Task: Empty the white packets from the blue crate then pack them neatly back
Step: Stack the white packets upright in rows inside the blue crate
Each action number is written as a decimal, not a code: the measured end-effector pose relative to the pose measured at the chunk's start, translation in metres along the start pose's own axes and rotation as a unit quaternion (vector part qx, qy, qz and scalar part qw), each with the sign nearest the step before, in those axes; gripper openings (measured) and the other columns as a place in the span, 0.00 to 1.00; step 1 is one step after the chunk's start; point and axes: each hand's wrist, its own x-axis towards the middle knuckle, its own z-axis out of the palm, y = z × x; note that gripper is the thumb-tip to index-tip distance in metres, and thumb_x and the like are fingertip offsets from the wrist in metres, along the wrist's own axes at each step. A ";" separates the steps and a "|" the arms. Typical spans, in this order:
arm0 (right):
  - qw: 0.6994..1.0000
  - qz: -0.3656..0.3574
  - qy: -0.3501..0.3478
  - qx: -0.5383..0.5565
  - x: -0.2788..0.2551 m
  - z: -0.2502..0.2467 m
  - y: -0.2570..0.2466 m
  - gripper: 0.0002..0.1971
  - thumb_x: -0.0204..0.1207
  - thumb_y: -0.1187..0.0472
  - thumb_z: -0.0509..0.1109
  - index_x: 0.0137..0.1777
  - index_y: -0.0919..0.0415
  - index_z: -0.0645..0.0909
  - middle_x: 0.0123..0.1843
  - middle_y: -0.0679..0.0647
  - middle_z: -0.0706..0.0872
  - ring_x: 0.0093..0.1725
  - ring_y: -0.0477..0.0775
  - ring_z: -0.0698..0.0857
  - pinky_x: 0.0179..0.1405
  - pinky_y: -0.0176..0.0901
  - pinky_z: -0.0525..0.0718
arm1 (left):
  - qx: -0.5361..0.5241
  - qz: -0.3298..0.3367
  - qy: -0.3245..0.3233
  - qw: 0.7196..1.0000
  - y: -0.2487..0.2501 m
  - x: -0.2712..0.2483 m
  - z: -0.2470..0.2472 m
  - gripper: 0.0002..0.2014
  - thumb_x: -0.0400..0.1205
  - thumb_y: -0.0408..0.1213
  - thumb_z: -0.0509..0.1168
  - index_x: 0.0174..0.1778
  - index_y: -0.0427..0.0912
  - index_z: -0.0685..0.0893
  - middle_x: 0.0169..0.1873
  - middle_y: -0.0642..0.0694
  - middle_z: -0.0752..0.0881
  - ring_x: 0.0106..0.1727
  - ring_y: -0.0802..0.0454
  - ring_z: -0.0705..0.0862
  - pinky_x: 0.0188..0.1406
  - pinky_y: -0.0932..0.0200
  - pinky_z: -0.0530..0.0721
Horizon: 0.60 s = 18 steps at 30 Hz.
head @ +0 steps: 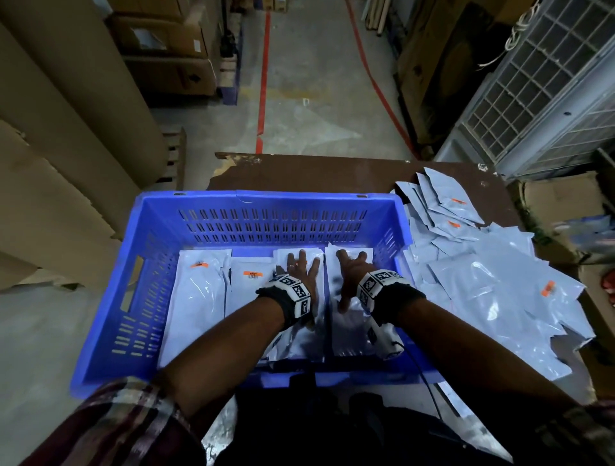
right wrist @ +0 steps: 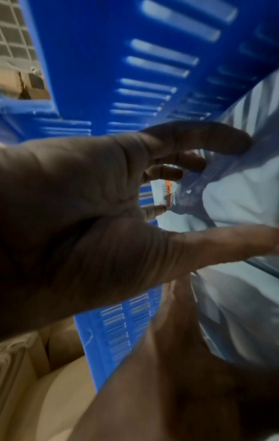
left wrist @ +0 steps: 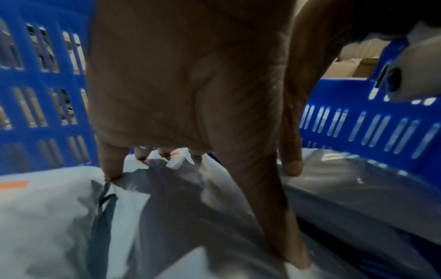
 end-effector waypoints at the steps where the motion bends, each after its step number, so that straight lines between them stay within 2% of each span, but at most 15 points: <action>1: 1.000 -0.003 0.001 0.005 0.000 0.001 0.001 0.72 0.48 0.58 0.93 0.85 0.48 0.46 0.83 0.72 0.50 0.77 0.78 0.68 0.65 0.72 0.80 | 0.008 0.003 -0.004 1.000 -0.001 0.001 0.001 0.68 0.68 0.62 0.76 0.84 0.46 0.27 0.82 0.34 0.27 0.84 0.28 0.33 0.81 0.27 0.46; 3: 1.000 -0.009 0.007 0.004 0.002 0.003 0.003 0.72 0.49 0.56 0.92 0.86 0.49 0.44 0.84 0.72 0.46 0.81 0.77 0.64 0.73 0.68 0.75 | 0.023 0.006 0.002 1.000 -0.003 0.004 0.004 0.73 0.63 0.67 0.77 0.83 0.47 0.27 0.81 0.34 0.26 0.83 0.28 0.32 0.81 0.29 0.42; 5: 1.000 -0.014 0.009 0.005 0.005 0.006 0.004 0.74 0.50 0.55 0.92 0.87 0.49 0.40 0.85 0.72 0.44 0.82 0.76 0.61 0.76 0.66 0.72 | 0.020 0.011 0.009 1.000 -0.006 0.004 0.005 0.73 0.62 0.69 0.77 0.84 0.47 0.27 0.81 0.34 0.26 0.83 0.29 0.31 0.82 0.30 0.41; 7: 1.000 -0.014 0.007 0.005 0.005 0.006 0.004 0.74 0.48 0.54 0.93 0.87 0.50 0.43 0.84 0.72 0.49 0.81 0.76 0.64 0.76 0.65 0.73 | 0.017 0.013 0.009 1.000 -0.007 0.004 0.005 0.74 0.61 0.70 0.76 0.84 0.47 0.27 0.81 0.34 0.25 0.83 0.28 0.31 0.82 0.30 0.41; 9: 1.000 -0.018 0.014 0.001 0.004 0.004 0.004 0.70 0.47 0.51 0.93 0.85 0.52 0.48 0.79 0.71 0.57 0.76 0.76 0.71 0.71 0.65 0.78 | 0.025 0.017 0.011 0.999 -0.005 0.001 0.000 0.74 0.60 0.71 0.75 0.83 0.46 0.26 0.81 0.33 0.25 0.83 0.27 0.32 0.82 0.29 0.43; 12: 0.999 -0.032 0.032 -0.029 0.006 0.005 0.005 0.72 0.42 0.46 0.92 0.83 0.51 0.49 0.76 0.70 0.63 0.72 0.75 0.72 0.66 0.66 0.80 | 0.022 0.016 0.005 1.000 -0.006 -0.004 -0.005 0.62 0.74 0.58 0.73 0.84 0.47 0.28 0.81 0.31 0.27 0.83 0.28 0.32 0.82 0.31 0.43; 13: 0.998 -0.033 0.037 -0.043 0.007 0.007 0.006 0.73 0.40 0.45 0.92 0.83 0.50 0.48 0.76 0.69 0.63 0.72 0.74 0.72 0.66 0.66 0.80 | 0.026 0.018 0.004 0.999 -0.007 -0.006 -0.006 0.61 0.75 0.56 0.73 0.84 0.47 0.28 0.81 0.31 0.26 0.83 0.28 0.32 0.82 0.31 0.42; 18: 0.998 -0.032 0.034 -0.043 0.002 0.017 0.009 0.74 0.46 0.50 0.92 0.85 0.48 0.43 0.80 0.69 0.53 0.77 0.77 0.64 0.72 0.71 0.73 | 0.033 0.021 -0.012 0.999 -0.008 -0.010 -0.002 0.71 0.67 0.55 0.80 0.83 0.47 0.26 0.80 0.32 0.24 0.82 0.28 0.28 0.82 0.31 0.40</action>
